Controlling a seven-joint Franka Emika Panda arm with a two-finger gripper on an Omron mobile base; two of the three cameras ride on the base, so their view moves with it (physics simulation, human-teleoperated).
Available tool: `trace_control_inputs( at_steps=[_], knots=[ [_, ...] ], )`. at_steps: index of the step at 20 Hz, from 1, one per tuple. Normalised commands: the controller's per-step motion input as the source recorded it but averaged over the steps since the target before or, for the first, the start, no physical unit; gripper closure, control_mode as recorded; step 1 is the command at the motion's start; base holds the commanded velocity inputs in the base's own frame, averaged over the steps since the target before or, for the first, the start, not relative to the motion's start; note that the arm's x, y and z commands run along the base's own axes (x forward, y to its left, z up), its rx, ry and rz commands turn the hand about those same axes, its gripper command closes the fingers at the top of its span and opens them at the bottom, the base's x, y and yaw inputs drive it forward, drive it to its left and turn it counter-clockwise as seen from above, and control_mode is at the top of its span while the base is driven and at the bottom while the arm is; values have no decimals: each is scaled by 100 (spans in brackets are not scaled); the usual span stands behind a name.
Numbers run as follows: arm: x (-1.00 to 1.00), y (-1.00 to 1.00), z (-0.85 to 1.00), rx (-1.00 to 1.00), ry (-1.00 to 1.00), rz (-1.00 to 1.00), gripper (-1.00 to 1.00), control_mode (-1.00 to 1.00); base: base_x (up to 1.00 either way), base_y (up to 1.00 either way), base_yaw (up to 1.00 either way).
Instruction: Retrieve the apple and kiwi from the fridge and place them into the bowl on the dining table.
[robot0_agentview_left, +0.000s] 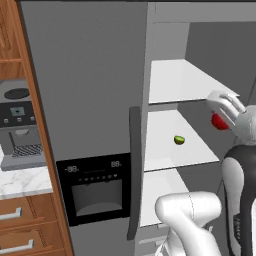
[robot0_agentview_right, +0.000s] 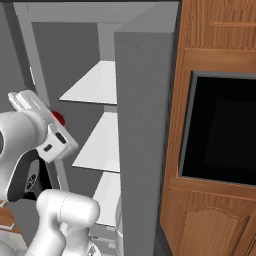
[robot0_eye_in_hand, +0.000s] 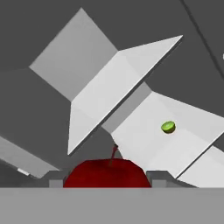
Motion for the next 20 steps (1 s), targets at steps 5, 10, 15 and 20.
trace_control_inputs(
  at_steps=[5, 10, 15, 20],
  knots=[
    [-83, -5, 32, 13, 0, 8, 100, -100, 0, 0, 0],
    [-42, 0, 7, 6, 0, 3, 100, 100, -19, 9, 0],
    [0, 0, 0, 0, 0, 0, 100, 100, -61, 37, 0],
    [0, 0, 0, 0, 0, 0, 100, 100, -48, 69, 0]
  ],
)
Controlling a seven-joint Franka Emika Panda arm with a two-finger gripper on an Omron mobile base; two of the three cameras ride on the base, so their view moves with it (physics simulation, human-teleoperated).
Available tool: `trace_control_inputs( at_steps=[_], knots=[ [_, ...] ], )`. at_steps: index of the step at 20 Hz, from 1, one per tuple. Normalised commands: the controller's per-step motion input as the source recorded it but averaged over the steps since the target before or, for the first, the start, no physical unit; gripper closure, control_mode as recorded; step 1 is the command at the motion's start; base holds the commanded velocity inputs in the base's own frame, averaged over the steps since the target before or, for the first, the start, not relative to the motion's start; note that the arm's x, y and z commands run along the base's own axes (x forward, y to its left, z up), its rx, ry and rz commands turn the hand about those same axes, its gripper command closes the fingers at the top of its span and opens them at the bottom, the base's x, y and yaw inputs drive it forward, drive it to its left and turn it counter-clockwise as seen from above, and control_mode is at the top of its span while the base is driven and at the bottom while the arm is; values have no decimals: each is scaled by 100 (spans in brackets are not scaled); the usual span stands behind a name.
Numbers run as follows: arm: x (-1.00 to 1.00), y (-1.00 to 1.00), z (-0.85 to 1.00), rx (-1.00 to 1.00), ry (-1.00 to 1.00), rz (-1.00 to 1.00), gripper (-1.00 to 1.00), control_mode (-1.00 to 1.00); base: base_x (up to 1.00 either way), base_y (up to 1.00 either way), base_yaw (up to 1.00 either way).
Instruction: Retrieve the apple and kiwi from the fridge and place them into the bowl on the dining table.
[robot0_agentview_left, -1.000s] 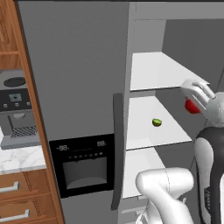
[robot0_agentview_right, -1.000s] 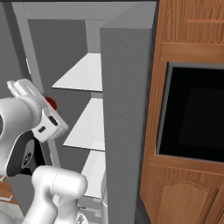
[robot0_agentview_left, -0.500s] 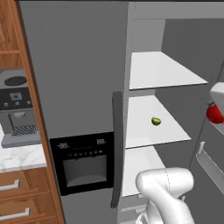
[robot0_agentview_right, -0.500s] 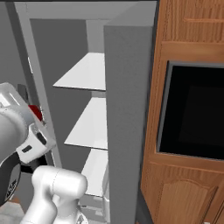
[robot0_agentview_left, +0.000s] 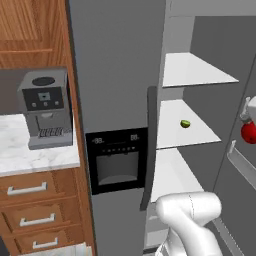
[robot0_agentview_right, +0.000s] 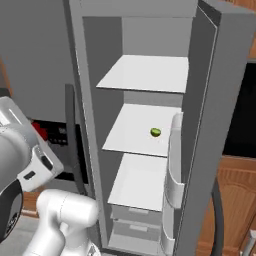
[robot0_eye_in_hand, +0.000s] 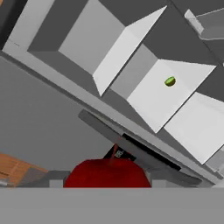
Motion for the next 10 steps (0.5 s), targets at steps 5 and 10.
trace_control_inputs(
  at_steps=[5, 10],
  knots=[
    [0, 0, 0, 0, 0, 0, 100, 100, -30, 99, -2],
    [0, 0, 0, 0, 0, 0, 100, 100, -41, 100, -6]
  ],
)
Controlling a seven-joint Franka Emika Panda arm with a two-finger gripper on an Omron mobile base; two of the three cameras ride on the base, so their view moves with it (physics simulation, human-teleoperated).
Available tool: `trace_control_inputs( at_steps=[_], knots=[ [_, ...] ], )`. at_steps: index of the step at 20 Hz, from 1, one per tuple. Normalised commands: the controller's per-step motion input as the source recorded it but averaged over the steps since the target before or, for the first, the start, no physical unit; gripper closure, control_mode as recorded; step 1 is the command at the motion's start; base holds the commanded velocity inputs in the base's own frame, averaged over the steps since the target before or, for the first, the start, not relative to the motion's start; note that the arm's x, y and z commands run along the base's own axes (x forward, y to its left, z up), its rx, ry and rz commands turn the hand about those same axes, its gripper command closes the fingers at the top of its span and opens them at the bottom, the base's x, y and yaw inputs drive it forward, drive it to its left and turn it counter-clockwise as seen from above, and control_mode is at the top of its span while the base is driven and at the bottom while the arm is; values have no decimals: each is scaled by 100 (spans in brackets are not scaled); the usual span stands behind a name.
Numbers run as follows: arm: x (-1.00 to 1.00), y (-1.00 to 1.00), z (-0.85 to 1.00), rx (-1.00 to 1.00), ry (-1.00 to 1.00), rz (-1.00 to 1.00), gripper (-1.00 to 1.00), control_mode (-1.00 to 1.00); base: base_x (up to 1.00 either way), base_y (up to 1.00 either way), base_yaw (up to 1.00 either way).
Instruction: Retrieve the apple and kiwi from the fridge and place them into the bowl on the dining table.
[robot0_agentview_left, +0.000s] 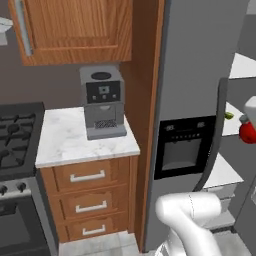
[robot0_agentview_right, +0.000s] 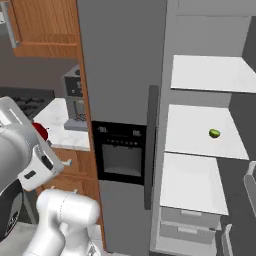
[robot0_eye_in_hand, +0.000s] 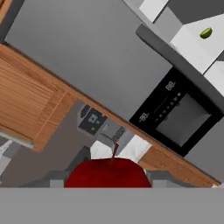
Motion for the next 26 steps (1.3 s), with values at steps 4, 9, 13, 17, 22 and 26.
trace_control_inputs(
  at_steps=[4, 9, 13, 17, 22, 26],
  knots=[
    [0, 0, 0, 0, 0, 0, 100, 100, -72, 80, -10],
    [0, 0, 0, 0, 0, 0, 100, 100, -99, 34, -35],
    [0, 0, 0, 0, 0, 0, 100, 100, -81, 12, -70],
    [0, 0, 0, 0, 0, 0, 100, 100, -26, 4, -84],
    [0, 0, 0, 0, 0, 0, 100, 100, -20, 7, -86],
    [0, 0, 0, 0, 0, 0, 100, 100, -46, 16, -80]
  ],
)
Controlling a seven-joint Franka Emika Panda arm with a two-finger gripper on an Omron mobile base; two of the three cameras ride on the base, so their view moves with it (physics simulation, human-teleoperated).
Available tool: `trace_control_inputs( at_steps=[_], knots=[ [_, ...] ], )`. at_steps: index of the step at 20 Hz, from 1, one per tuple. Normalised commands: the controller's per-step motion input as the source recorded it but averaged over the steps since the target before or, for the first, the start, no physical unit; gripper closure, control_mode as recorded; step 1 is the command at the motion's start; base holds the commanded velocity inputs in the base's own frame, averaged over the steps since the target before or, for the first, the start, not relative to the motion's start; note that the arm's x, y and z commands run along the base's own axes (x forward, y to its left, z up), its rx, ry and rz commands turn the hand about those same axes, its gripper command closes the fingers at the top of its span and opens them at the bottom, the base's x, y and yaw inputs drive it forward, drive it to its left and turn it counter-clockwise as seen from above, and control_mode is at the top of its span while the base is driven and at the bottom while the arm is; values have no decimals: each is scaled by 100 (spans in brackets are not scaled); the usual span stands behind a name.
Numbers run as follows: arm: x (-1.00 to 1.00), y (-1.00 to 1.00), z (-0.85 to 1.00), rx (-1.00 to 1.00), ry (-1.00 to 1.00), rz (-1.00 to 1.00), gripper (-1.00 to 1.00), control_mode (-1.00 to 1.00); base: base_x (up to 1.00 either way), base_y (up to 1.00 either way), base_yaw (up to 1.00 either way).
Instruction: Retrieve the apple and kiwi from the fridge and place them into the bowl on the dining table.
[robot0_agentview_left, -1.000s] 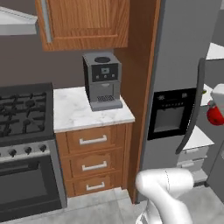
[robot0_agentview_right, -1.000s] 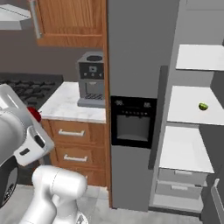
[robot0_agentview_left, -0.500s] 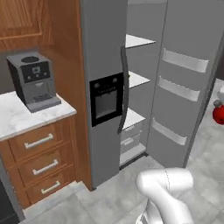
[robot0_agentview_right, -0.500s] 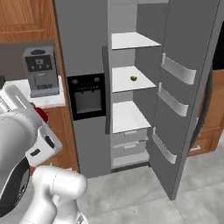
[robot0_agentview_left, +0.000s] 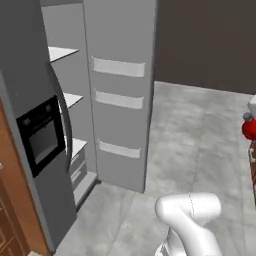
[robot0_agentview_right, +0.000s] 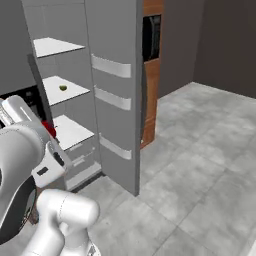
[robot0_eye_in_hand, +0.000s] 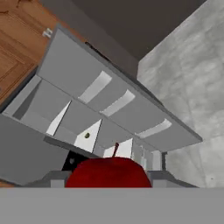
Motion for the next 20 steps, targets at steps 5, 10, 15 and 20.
trace_control_inputs(
  at_steps=[5, 10, 15, 20],
  knots=[
    [0, 0, 0, 0, 0, 0, 100, 100, -63, 21, -75],
    [0, 0, 0, 0, 0, 0, 100, 100, -66, 30, -71],
    [0, 0, 0, 0, 0, 0, 100, 100, -74, 50, -62],
    [0, 0, 0, 0, 0, 0, 100, 100, -99, 32, -49]
  ],
)
